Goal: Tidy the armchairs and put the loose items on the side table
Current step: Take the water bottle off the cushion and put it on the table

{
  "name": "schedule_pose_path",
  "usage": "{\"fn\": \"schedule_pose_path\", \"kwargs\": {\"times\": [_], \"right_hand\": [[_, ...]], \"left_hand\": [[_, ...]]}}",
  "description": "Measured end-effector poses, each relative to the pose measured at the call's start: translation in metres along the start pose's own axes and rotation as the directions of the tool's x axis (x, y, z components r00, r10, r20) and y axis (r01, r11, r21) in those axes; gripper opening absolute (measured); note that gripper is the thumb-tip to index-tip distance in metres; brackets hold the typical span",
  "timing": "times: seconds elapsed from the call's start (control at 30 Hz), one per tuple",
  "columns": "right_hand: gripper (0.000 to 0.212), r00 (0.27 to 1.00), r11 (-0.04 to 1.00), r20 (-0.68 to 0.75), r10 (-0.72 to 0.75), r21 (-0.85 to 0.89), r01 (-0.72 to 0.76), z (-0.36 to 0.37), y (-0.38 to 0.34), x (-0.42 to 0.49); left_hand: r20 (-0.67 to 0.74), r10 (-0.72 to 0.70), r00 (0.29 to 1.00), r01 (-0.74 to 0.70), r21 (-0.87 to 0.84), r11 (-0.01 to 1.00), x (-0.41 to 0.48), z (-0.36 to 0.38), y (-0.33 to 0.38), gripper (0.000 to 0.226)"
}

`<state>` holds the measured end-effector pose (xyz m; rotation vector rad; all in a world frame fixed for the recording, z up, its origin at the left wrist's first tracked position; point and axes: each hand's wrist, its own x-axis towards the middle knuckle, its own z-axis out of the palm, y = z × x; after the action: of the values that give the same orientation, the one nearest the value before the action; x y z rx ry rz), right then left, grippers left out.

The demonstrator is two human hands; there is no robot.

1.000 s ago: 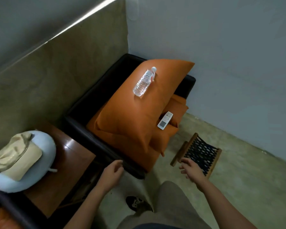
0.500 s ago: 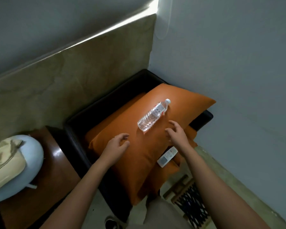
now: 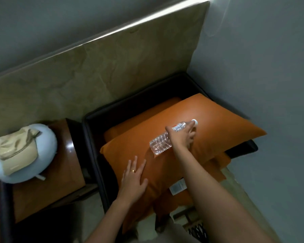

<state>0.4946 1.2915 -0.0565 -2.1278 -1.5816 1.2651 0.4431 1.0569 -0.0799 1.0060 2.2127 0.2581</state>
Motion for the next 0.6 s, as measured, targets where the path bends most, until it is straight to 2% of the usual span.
{"fn": "schedule_pose_path", "kwargs": {"times": [0.13, 0.4, 0.47, 0.6], "right_hand": [[0.111, 0.999, 0.997, -0.042, 0.003, 0.074, 0.001, 0.01, 0.0, -0.001], [0.09, 0.994, 0.957, -0.08, -0.077, 0.273, 0.096, 0.005, 0.029, -0.001], [0.086, 0.993, 0.946, -0.088, -0.08, 0.306, 0.103, 0.003, 0.032, -0.004], [0.084, 0.989, 0.927, -0.084, -0.123, 0.345, 0.144, -0.001, 0.036, -0.006]], "left_hand": [[-0.039, -0.009, 0.999, 0.01, 0.01, 1.0, -0.007, 0.013, -0.006, 0.07], [-0.002, -0.014, 1.0, 0.013, -0.14, 0.99, -0.013, 0.012, -0.012, 0.067], [-0.008, -0.067, 0.998, 0.063, -0.226, 0.972, -0.023, 0.012, -0.02, 0.067], [-0.017, -0.28, 0.96, 0.252, -0.382, 0.889, -0.052, 0.018, -0.047, 0.066]]}}
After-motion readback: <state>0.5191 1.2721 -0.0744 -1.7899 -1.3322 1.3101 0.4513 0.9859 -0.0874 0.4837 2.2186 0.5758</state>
